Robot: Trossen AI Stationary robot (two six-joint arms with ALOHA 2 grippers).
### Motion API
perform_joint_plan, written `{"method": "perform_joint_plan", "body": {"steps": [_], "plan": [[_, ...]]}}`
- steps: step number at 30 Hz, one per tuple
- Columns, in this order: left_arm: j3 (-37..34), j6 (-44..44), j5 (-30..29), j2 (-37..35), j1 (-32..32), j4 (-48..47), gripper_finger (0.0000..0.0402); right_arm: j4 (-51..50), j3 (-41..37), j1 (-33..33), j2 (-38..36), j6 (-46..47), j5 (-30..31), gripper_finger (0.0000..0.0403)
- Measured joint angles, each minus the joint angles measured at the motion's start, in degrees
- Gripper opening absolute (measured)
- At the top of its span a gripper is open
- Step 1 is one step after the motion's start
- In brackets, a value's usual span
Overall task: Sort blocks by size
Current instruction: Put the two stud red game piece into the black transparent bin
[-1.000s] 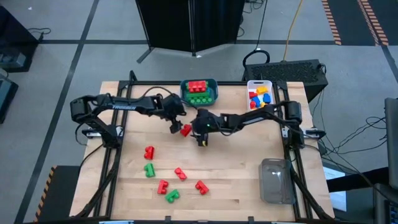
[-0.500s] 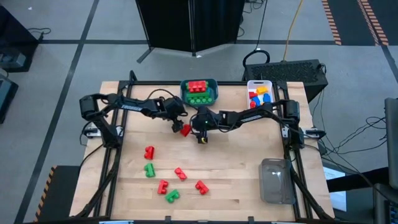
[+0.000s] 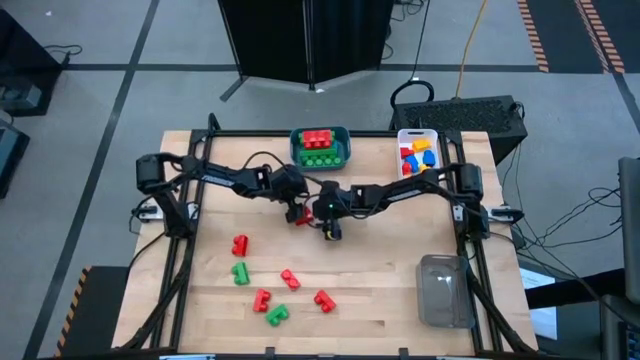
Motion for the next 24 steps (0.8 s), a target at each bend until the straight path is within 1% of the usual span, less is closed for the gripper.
{"method": "perform_joint_plan", "body": {"steps": [5, 8, 11, 13, 15, 19, 22, 24], "plan": [[0.0, -0.1, 0.3, -0.2, -3.1, -0.1, 0.0319, 0.0, 0.0, 2.1, 0.0, 0.5, -0.2, 0.0299], [0.2, -0.2, -0.5, -0.8, -4.3, -0.3, 0.0319, 1.0, 0.0, 2.7, 0.0, 0.8, -0.7, 0.0299], [0.8, -0.2, -1.0, -1.7, -5.2, -0.9, 0.0319, 2.9, 0.0, 2.6, 0.2, 3.0, -4.3, 0.0299], [1.0, -0.3, -1.1, -2.5, -5.8, -1.1, 0.0319, 5.0, 0.0, 2.3, 0.9, 4.6, -5.1, 0.0299], [1.1, -0.3, -1.4, -3.8, -6.2, -1.7, 0.0319, 4.6, -0.1, 2.1, 1.1, 4.9, -5.8, 0.0299], [1.2, -0.8, -2.1, -5.5, -6.5, -2.7, 0.0319, 7.7, 0.0, 1.8, 1.6, 4.9, -6.9, 0.0299], [1.1, -1.5, -2.2, -6.8, -6.6, -3.2, 0.0319, 9.8, 0.0, 1.8, 2.3, 4.9, -9.6, 0.0299], [1.1, -1.6, -2.2, -7.4, -6.6, -4.3, 0.0319, 9.7, 0.0, 1.8, 2.7, 5.1, -9.7, 0.0299]]}}
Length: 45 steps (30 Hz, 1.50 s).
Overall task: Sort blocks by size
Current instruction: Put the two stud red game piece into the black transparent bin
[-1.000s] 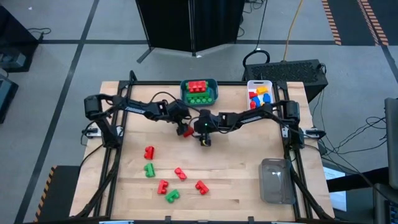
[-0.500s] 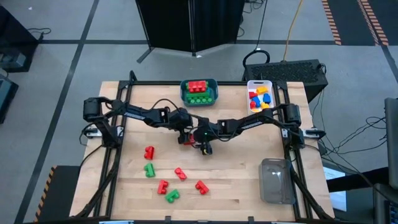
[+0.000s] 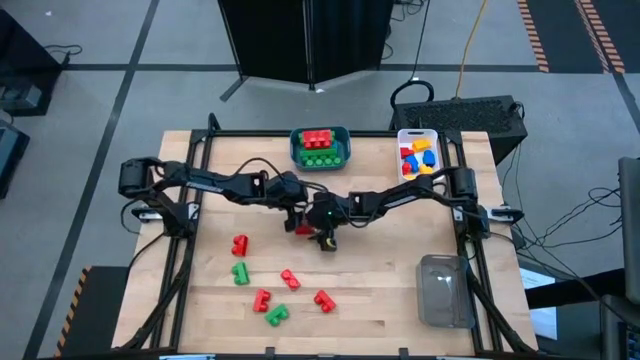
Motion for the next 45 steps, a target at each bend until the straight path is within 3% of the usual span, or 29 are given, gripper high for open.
{"method": "perform_joint_plan", "body": {"steps": [9, 12, 18, 26, 36, 45], "plan": [[-0.1, -3.0, -5.3, -5.2, -2.1, -4.9, 0.0319, 0.3, 0.1, 0.0, 2.0, 2.4, 0.4, 0.0290], [0.0, -3.3, -7.2, -7.6, -3.4, -6.3, 0.0319, 0.8, 0.1, 0.0, 2.0, 3.6, 1.2, 0.0258], [0.0, -5.8, -10.5, -13.1, -6.2, -9.6, 0.0319, 1.1, 0.1, -0.1, 2.1, 4.3, 1.1, 0.0151], [0.0, -10.7, -17.3, -17.9, -10.6, -16.6, 0.0319, -0.9, 0.1, 0.2, 1.2, 4.9, 0.8, 0.0146], [-0.1, -13.9, -18.3, -19.3, -16.8, -17.7, 0.0319, -19.5, -0.1, 3.3, -8.5, 4.9, 0.7, 0.0147], [-0.1, -16.5, -19.6, -19.3, -21.4, -15.3, 0.0319, -41.1, -0.1, 9.9, -20.5, 8.8, 0.8, 0.0149]]}}
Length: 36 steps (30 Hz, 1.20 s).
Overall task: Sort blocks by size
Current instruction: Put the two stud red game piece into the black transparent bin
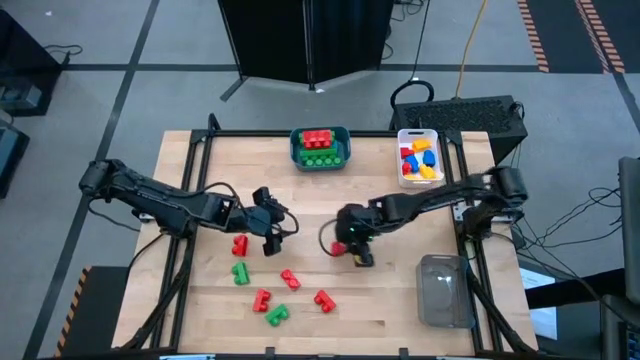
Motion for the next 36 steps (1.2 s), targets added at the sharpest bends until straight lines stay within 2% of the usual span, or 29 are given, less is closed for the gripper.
{"method": "perform_joint_plan", "body": {"steps": [7, 15, 24, 36], "plan": [[0.0, 0.0, -0.2, 2.3, -1.1, 3.2, 0.0319, -13.4, 0.0, 6.5, -9.8, 6.9, 0.0, 0.0154], [0.0, 0.1, -0.2, 7.2, -1.1, 7.2, 0.0319, -26.7, 0.0, 13.9, -17.1, 22.4, 0.4, 0.0153], [0.0, 0.5, 0.3, 11.4, -1.1, 13.3, 0.0319, -39.9, 0.0, 23.4, -18.2, 40.6, -0.2, 0.0152], [0.0, -0.1, 0.5, 13.5, -4.8, 17.9, 0.0319, -43.8, 0.0, 36.9, -18.2, 63.4, -0.2, 0.0155]]}}
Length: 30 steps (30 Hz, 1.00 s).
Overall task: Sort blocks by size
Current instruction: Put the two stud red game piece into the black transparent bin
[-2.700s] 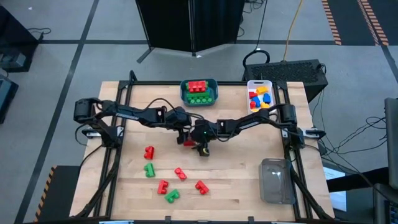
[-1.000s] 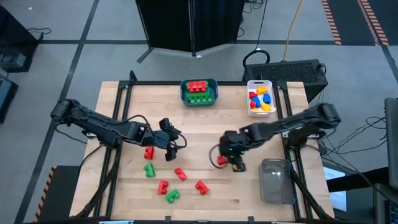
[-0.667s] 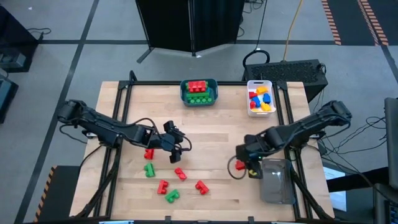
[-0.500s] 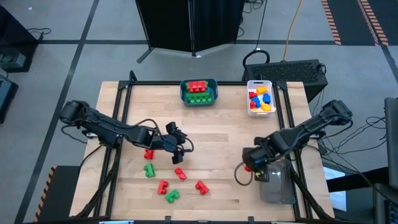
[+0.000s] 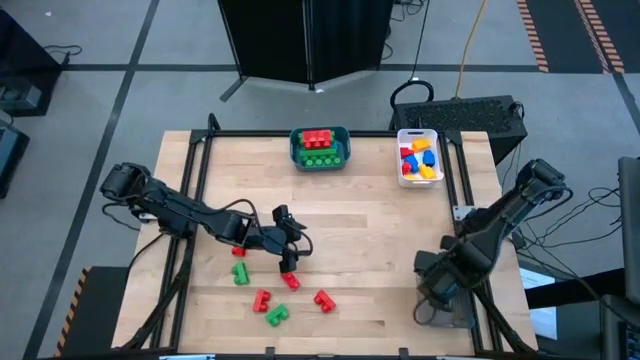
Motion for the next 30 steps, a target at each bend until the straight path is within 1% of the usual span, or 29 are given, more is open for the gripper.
{"method": "perform_joint_plan", "body": {"steps": [3, 9, 13, 17, 19, 24, 27, 30], "plan": [[0.0, -1.0, -0.1, 0.0, -1.6, 0.5, 0.0319, 0.2, -0.4, 3.2, 0.0, 5.6, 0.2, 0.0161], [0.0, -1.5, -1.3, 0.0, -4.7, 0.9, 0.0319, 0.6, -4.1, 9.4, 0.0, 13.3, 0.2, 0.0160], [0.0, -2.6, -1.6, 0.0, -6.6, 1.3, 0.0319, 7.2, -7.6, 11.2, 0.0, 17.1, 0.6, 0.0170], [0.0, -2.6, -3.0, 0.0, -7.3, 1.2, 0.0319, 15.3, -10.0, 11.9, 0.0, 15.8, 3.0, 0.0196], [0.0, -2.5, -3.9, 0.0, -7.3, 1.2, 0.0319, 16.2, -10.4, 11.9, 0.0, 14.6, 3.4, 0.0212], [0.0, -1.4, -4.9, 0.0, -6.7, 1.2, 0.0319, 9.8, -10.4, 10.3, 0.0, 16.1, 2.9, 0.0241], [0.0, -1.4, -5.1, 0.0, -6.4, 1.2, 0.0319, 8.9, -10.4, 9.8, 0.0, 15.8, 3.3, 0.0243], [0.0, -1.4, -5.1, 0.0, -6.4, 1.2, 0.0319, 8.8, -9.8, 9.2, 0.0, 14.8, 6.1, 0.0238]]}}
